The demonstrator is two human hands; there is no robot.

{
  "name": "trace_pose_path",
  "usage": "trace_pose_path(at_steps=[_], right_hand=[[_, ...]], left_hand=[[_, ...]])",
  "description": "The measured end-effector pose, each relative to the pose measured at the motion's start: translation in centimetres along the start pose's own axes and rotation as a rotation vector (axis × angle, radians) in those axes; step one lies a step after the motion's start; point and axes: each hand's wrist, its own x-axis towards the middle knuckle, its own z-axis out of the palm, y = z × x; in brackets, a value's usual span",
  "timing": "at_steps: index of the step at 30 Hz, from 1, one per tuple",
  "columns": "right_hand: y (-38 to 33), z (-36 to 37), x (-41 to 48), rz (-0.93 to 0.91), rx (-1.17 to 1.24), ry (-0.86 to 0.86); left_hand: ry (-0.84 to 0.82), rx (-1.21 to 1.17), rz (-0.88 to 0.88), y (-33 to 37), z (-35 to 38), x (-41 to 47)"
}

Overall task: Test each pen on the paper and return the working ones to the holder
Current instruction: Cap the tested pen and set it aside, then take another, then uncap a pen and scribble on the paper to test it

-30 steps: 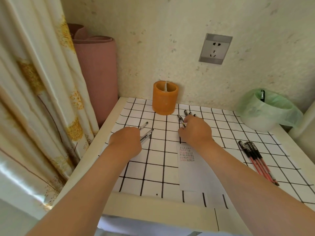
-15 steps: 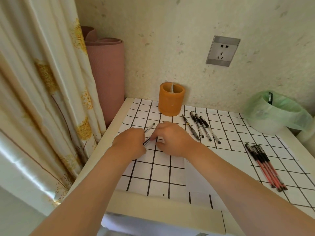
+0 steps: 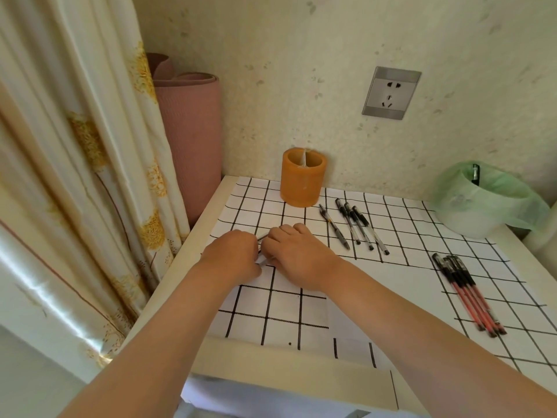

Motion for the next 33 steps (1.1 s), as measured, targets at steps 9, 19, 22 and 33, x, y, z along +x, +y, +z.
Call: trace_pose_path(at_steps=[9,19,22,33], right_hand=[[1.6,-1.8,-2.2,0.102,0.039,-0.075],[3.4,-6.6,-6.8,0.506,0.124,-0.126],[2.1,-7.8,-7.7,0.499,0.326,-0.105],[3.8,-8.9,-10.2,0.361,0.217,-0.027]], left_hand=[[-0.021,-0.002,0.079,1.0,-0.3,-0.2],[-0.031,-0.243,0.219,4.7,-0.4,-1.3],[-0.002,-0.252,0.267,6.1,-0.1,-1.5],[0.026,-0.332,0.349,8.1,-0.2,-0.7]])
